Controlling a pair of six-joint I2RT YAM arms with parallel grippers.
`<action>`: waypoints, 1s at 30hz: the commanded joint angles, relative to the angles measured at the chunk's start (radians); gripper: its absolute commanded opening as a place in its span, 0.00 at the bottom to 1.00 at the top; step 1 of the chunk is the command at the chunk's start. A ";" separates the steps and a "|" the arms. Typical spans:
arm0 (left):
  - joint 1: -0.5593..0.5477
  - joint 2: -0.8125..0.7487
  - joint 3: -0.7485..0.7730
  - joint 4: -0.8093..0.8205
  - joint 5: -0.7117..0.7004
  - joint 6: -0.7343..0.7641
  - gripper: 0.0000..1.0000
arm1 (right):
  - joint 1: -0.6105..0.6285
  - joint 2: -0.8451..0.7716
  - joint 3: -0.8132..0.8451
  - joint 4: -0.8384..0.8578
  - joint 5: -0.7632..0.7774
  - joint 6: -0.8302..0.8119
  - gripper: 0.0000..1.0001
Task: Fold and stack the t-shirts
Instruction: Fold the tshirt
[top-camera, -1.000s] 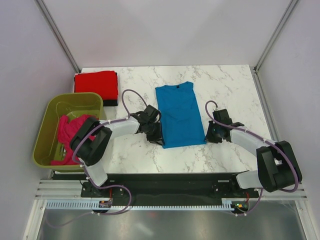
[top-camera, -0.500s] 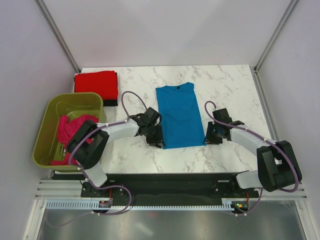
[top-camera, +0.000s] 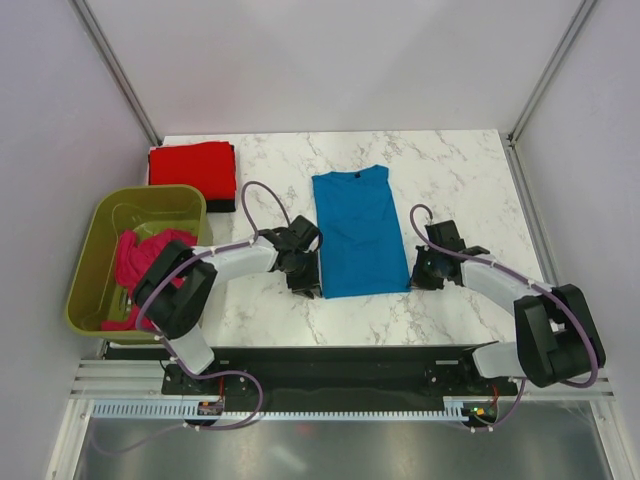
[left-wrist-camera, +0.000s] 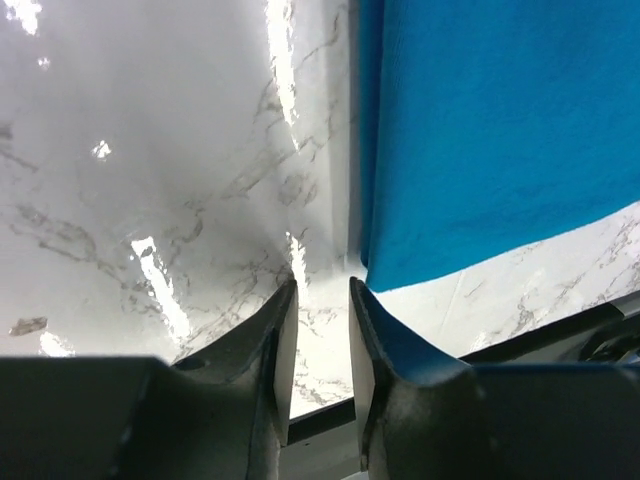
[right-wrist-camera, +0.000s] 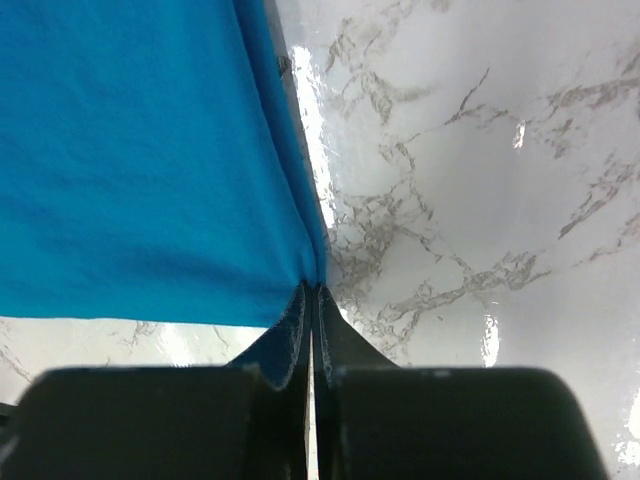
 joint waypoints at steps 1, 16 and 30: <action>-0.004 -0.069 0.019 -0.045 -0.032 -0.005 0.35 | 0.015 -0.034 -0.060 -0.002 -0.014 0.030 0.00; 0.011 -0.057 -0.089 0.097 0.073 -0.079 0.42 | 0.064 -0.137 -0.171 0.061 -0.011 0.141 0.00; 0.017 -0.017 -0.073 0.104 0.056 -0.077 0.32 | 0.064 -0.140 -0.182 0.066 -0.006 0.144 0.00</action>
